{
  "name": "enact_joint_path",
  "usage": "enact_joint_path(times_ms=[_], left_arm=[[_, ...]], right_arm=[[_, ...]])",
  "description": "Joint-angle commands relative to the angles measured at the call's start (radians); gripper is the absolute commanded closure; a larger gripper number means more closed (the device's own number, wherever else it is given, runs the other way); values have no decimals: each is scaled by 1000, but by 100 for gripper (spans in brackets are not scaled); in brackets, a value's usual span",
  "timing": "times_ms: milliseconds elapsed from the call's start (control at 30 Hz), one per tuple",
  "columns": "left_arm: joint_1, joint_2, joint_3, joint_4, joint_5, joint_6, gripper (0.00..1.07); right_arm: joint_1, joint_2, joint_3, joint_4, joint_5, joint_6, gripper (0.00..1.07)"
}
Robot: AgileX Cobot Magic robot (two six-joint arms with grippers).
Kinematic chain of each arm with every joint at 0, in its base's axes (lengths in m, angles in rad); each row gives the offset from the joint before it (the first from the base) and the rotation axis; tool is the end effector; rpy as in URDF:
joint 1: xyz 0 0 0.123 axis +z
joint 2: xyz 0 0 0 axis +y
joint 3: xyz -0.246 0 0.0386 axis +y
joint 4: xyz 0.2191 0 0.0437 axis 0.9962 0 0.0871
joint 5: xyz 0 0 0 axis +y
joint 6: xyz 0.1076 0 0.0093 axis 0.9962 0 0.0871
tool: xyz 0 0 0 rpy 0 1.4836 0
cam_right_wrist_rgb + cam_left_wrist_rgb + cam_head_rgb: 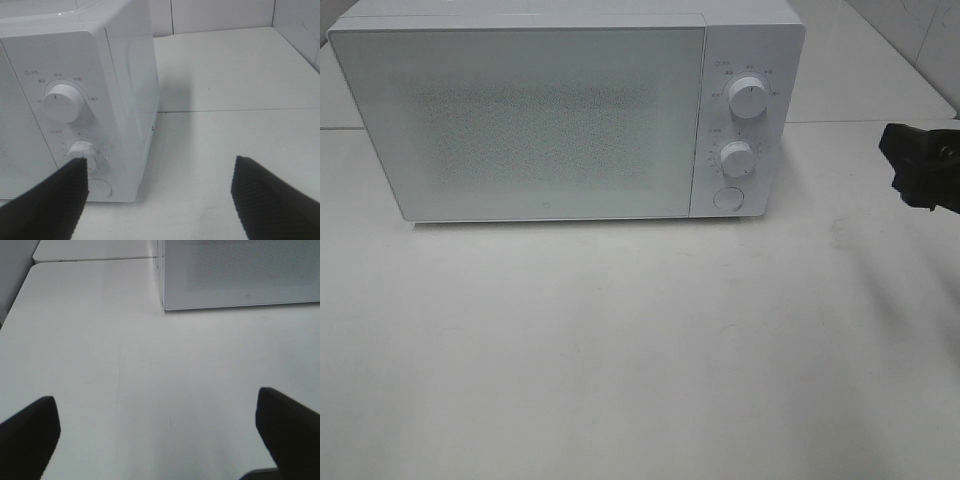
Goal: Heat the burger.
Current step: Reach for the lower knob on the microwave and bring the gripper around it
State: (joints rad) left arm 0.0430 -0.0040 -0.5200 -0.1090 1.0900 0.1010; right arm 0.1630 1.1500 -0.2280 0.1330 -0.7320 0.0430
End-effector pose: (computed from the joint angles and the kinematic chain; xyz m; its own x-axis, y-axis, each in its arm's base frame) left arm 0.0176 -0.0097 0.2587 -0.4554 0.0306 -0.8898 0.0659 0.9978 0.0006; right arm 0.2077 0.0245 0.2035 -0.1151 0.1241 -0.9856 -0.0590 0.9896 0.1315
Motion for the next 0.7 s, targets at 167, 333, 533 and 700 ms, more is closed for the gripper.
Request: enact_joint_path(times_ms=[167, 333, 533, 700], left_arm=[[0, -18, 2, -3, -15, -4, 7], [0, -18, 2, -3, -15, -4, 7], [0, -18, 2, -3, -15, -4, 7], [0, -17, 2, -3, -15, -4, 7]], right_arm=[[148, 93, 5, 211, -120, -207, 31], [280, 199, 5, 405, -263, -310, 31], [448, 330, -14, 651, -442, -355, 31], [553, 427, -86, 771, -487, -377, 31]])
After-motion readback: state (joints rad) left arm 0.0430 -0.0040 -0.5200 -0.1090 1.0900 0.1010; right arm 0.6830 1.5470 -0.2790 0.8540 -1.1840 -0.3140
